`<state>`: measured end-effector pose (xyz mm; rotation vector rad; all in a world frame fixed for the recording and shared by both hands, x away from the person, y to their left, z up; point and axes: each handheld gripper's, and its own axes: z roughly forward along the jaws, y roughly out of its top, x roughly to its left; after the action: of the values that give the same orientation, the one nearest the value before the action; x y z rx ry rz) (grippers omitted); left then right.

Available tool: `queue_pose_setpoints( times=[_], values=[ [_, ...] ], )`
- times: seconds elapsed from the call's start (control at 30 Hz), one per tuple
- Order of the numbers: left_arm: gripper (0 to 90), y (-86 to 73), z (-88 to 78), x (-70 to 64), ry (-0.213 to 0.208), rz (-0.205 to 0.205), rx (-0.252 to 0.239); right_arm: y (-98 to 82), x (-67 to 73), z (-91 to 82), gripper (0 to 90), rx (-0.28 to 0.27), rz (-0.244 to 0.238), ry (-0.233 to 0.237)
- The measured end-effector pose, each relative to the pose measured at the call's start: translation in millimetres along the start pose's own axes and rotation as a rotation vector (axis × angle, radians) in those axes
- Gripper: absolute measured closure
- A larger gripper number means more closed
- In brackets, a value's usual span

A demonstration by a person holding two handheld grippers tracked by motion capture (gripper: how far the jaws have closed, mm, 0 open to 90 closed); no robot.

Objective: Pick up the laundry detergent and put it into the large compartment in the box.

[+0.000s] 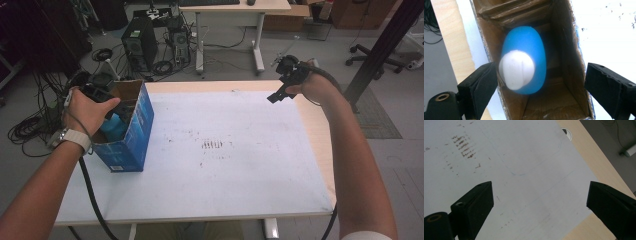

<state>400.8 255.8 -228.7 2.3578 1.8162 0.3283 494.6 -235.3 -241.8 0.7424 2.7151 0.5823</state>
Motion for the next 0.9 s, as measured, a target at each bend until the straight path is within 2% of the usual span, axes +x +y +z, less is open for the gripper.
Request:
queue_pose_setpoints(
  times=[0.13,0.23,0.53,0.9],
  values=[
    [11.9,0.8,-6.3,-1.5,0.006,0.01,0.003,-0.8,0.4,-1.4,7.2,0.002,0.001,-0.002],
    [12.1,1.9,-10.5,-3.4,-0.006,0.014,0.009,-2.0,0.5,-1.5,7.2,0.005,0.003,-0.002],
    [13.1,5.4,-24.4,-15.6,-0.01,0.05,-0.011,-3.5,1.6,-4.8,7.2,0.005,0.009,-0.007],
    [13.1,8.5,-40.4,-27.2,-0.037,0.102,0.004,-3.3,3.0,-6.2,7.2,0.003,0.007,-0.006]
  ],
)
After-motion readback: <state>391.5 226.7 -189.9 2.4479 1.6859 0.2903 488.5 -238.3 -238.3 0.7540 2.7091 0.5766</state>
